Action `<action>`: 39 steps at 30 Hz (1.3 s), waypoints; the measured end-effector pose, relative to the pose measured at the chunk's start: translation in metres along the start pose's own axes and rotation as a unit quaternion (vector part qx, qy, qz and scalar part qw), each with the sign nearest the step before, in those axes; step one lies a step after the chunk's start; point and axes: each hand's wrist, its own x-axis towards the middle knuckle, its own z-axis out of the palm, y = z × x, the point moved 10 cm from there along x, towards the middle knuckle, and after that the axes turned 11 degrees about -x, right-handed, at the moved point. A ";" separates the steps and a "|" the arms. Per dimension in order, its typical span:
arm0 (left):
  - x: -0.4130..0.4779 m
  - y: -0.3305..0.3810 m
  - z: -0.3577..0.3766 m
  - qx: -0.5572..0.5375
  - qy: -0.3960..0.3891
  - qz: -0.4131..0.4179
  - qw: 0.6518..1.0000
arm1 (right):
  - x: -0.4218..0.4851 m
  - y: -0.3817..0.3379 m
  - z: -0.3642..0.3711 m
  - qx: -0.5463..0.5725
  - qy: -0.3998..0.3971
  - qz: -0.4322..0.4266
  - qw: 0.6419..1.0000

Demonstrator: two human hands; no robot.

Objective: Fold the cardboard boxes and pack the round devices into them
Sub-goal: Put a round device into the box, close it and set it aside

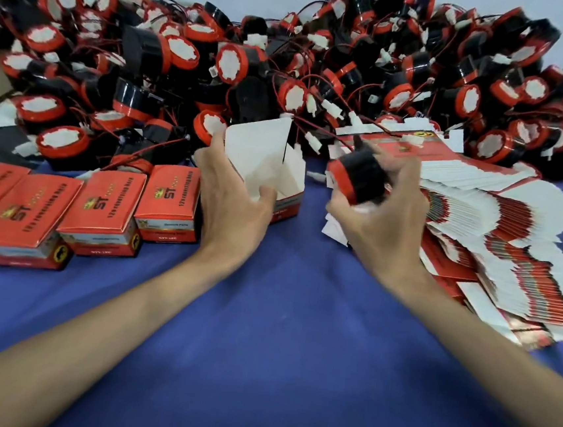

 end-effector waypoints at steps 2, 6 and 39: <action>0.000 0.001 -0.001 -0.003 0.004 0.009 1.000 | -0.019 -0.015 -0.020 0.008 0.026 -0.070 0.997; -0.001 0.008 0.001 -0.030 -0.003 0.028 0.999 | -0.043 -0.043 -0.026 -0.031 0.000 -0.235 0.972; -0.069 0.085 0.025 -0.217 -0.317 0.340 0.859 | -0.047 -0.046 -0.001 -0.008 -0.096 -0.250 0.963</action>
